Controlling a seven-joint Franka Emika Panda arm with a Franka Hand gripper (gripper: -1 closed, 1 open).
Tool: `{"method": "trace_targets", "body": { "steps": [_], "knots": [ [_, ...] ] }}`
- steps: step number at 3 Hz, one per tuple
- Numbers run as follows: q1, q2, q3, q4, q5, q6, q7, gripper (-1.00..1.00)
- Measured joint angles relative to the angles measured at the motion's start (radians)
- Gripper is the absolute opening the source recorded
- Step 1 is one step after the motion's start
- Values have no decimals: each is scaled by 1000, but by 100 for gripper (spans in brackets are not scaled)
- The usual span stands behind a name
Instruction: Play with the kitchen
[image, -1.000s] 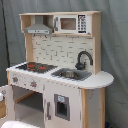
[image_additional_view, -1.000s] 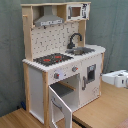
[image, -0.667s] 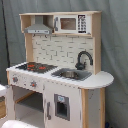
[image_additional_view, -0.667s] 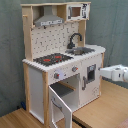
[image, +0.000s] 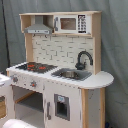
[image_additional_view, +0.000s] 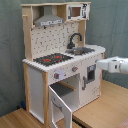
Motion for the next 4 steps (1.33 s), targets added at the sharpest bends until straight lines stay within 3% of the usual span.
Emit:
{"method": "trace_targets", "body": {
  "steps": [2,4],
  "knots": [
    [-112,11,-100,41,0,95,-143,100],
    [-237,35,-195,126,0,186,-269,100]
  ]
}}
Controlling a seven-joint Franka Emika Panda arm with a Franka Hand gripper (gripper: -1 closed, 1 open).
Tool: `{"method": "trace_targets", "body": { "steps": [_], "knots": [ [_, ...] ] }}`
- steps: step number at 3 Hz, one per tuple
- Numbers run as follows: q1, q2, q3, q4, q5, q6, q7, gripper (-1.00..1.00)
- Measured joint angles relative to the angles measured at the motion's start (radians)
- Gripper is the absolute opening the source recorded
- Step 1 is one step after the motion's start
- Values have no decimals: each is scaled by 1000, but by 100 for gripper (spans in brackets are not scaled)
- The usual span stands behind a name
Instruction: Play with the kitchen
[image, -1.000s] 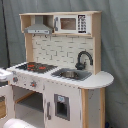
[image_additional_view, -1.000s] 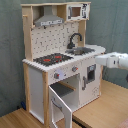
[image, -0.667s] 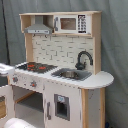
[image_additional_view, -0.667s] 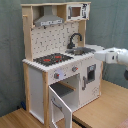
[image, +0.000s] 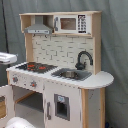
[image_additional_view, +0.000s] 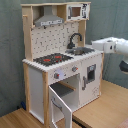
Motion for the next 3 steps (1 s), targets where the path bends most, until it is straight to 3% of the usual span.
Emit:
{"method": "trace_targets", "body": {
  "steps": [2,3],
  "knots": [
    [-139,53,-64,77,1,124,-64,100],
    [-200,86,-79,88,1,200,-70,100]
  ]
}}
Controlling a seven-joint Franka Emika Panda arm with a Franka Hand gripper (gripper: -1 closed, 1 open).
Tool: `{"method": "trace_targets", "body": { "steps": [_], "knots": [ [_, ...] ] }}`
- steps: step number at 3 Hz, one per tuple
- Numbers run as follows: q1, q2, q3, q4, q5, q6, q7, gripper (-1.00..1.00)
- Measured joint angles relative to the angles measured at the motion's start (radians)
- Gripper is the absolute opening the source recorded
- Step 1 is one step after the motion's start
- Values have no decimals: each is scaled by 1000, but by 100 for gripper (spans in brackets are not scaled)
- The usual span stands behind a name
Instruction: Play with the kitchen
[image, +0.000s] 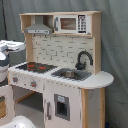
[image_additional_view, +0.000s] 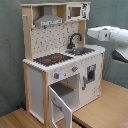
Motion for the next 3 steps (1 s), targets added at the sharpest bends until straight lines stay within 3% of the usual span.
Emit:
{"method": "trace_targets", "body": {
  "steps": [3],
  "knots": [
    [-206,124,-25,58,0,219,-56,100]
  ]
}}
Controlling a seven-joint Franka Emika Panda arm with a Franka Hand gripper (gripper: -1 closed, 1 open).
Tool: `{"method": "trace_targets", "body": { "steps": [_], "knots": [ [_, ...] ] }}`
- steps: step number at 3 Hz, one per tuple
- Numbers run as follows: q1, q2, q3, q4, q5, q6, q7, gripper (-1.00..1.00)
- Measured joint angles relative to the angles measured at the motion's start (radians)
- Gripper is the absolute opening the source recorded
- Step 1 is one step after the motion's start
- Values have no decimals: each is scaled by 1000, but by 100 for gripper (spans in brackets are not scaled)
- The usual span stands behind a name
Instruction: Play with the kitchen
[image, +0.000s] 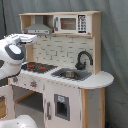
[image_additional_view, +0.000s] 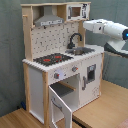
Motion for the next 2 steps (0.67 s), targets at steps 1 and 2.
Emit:
{"method": "trace_targets", "body": {
  "steps": [1,2],
  "knots": [
    [-61,58,-8,7,0,58,-28,100],
    [-121,123,10,15,0,113,-33,100]
  ]
}}
